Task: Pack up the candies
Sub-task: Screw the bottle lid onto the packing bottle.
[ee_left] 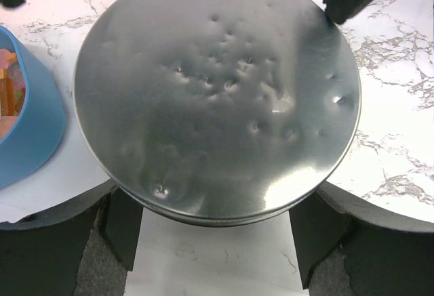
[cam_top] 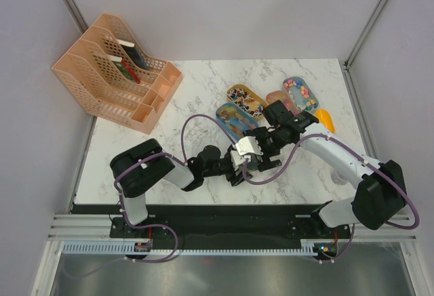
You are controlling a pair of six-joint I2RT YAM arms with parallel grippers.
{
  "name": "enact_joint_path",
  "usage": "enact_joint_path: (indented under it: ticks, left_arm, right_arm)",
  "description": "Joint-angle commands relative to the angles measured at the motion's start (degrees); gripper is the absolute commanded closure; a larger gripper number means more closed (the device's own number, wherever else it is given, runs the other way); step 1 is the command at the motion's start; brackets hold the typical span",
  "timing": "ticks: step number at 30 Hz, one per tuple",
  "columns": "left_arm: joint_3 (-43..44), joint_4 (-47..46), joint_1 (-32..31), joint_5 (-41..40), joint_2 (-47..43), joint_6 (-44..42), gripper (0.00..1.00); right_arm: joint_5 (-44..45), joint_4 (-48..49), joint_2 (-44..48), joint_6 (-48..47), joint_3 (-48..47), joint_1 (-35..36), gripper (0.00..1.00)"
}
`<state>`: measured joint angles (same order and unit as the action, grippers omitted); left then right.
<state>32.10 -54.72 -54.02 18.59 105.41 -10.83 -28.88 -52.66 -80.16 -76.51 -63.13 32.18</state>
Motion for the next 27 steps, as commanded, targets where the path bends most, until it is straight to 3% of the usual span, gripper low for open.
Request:
enact_joint_path:
  ticks: [1,27]
  left_arm:
    - [-0.9,9.5,-0.5,-1.1,3.5,-4.6,0.76]
    - [0.1,10.9,-0.4,-0.7,4.1,-3.8,0.76]
  right_arm:
    - [-5.7,-1.8,-1.1,-5.2,-2.8,1.5,0.02]
    - [-2.5,-5.3,-6.5,-4.4,-4.0,3.9,0.04]
